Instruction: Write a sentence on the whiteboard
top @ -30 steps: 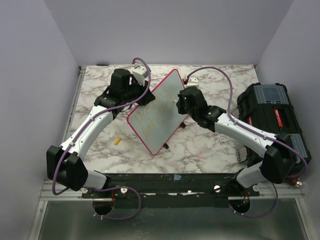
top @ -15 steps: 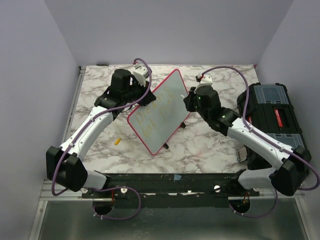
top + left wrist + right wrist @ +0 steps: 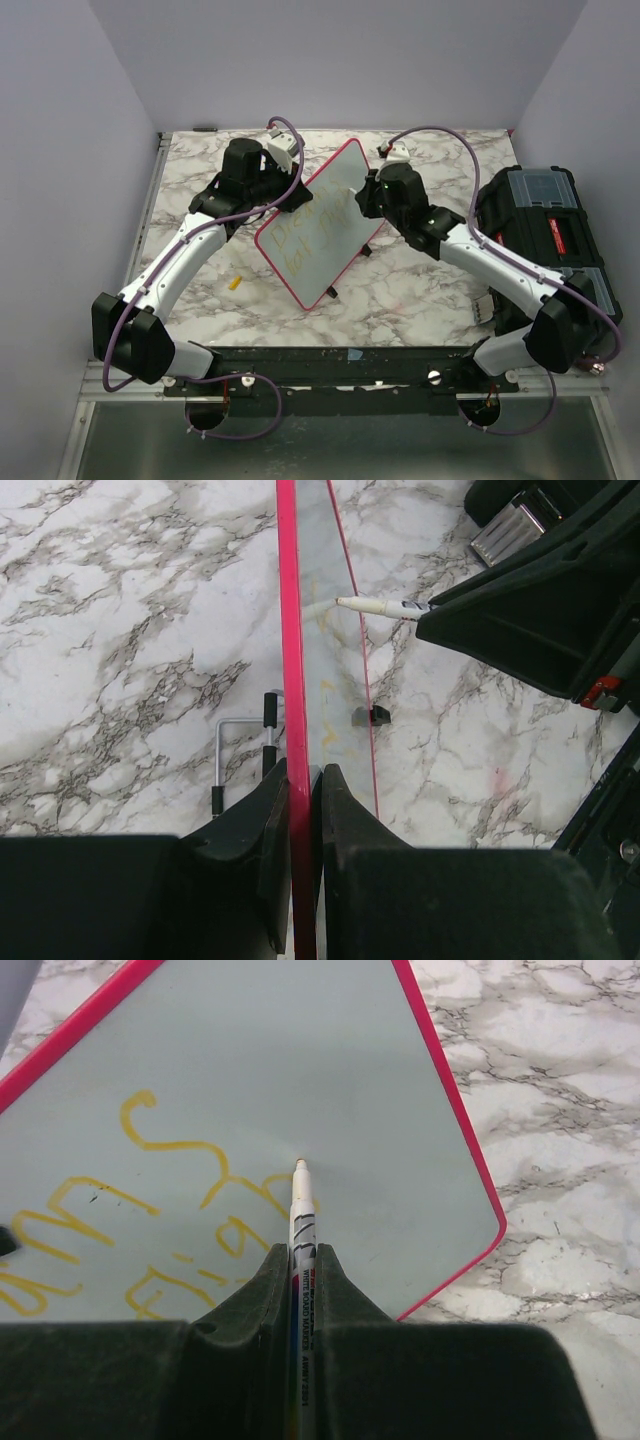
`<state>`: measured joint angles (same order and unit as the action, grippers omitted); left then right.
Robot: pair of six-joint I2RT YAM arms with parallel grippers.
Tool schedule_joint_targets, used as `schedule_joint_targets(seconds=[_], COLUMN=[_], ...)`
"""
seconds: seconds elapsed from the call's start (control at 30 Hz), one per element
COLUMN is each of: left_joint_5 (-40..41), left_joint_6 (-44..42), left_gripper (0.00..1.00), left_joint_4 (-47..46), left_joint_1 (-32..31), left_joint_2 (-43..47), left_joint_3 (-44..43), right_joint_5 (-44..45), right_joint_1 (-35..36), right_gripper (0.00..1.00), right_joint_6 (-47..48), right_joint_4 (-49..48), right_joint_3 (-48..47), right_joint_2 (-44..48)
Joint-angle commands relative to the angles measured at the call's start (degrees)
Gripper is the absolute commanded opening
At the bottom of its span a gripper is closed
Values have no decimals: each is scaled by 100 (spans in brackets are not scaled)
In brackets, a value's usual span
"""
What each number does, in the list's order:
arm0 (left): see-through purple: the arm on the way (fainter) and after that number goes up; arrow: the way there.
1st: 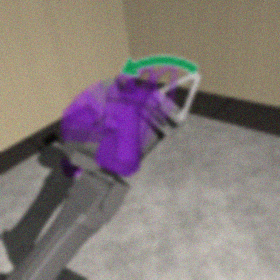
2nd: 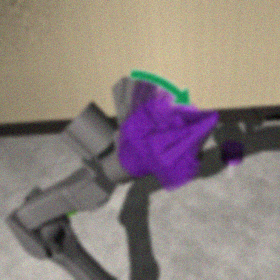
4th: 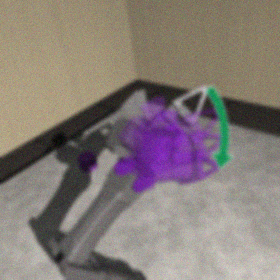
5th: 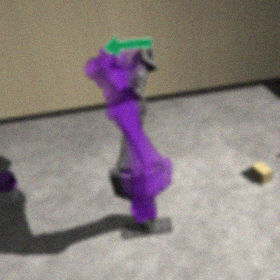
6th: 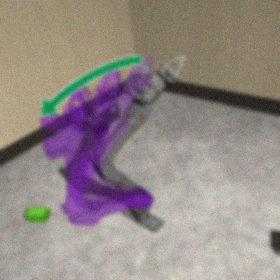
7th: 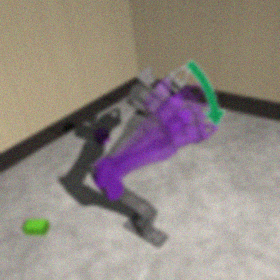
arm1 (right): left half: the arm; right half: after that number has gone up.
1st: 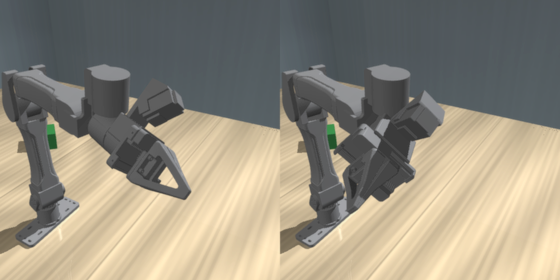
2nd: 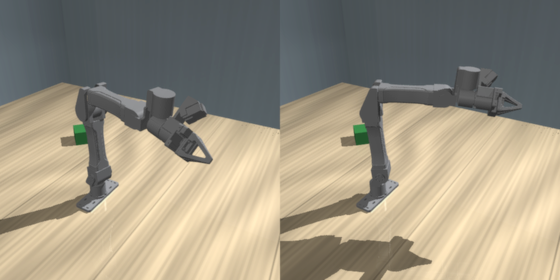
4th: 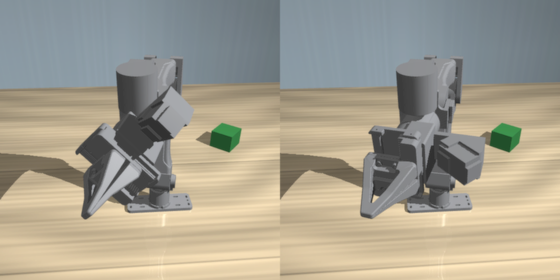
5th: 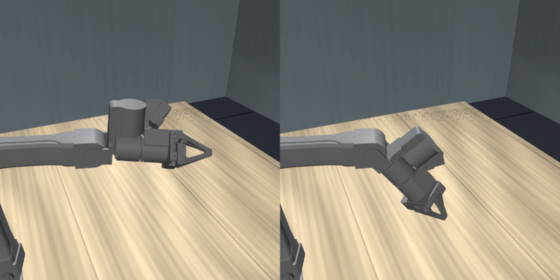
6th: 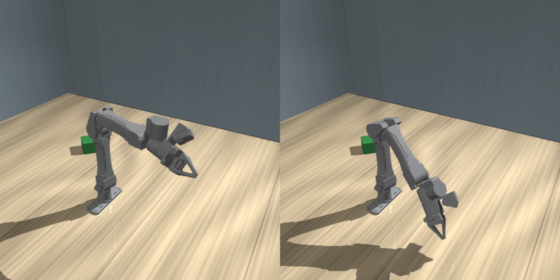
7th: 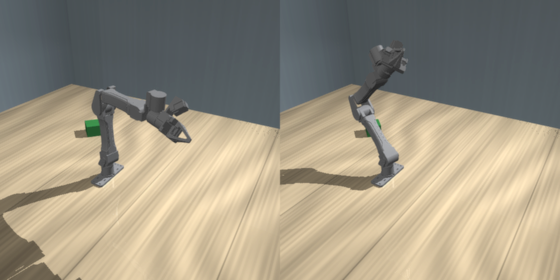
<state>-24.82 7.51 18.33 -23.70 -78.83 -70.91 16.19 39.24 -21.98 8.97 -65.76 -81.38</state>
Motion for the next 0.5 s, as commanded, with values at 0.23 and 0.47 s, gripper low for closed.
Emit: schedule_joint_targets(seconds=[0.23,0.47], left_joint_5=[230,240], left_joint_6=[-724,-724], left_gripper=[0,0], left_joint_4=[299,295], left_joint_1=[-99,-99], left_joint_2=[-43,-45], left_joint_3=[240,245], right_joint_5=[-239,-236], right_joint_1=[-134,-213], right_gripper=[1,1], right_joint_6=[83,139], right_joint_4=[-327,-379], right_joint_3=[-275,-365], right_joint_2=[-367,-490])
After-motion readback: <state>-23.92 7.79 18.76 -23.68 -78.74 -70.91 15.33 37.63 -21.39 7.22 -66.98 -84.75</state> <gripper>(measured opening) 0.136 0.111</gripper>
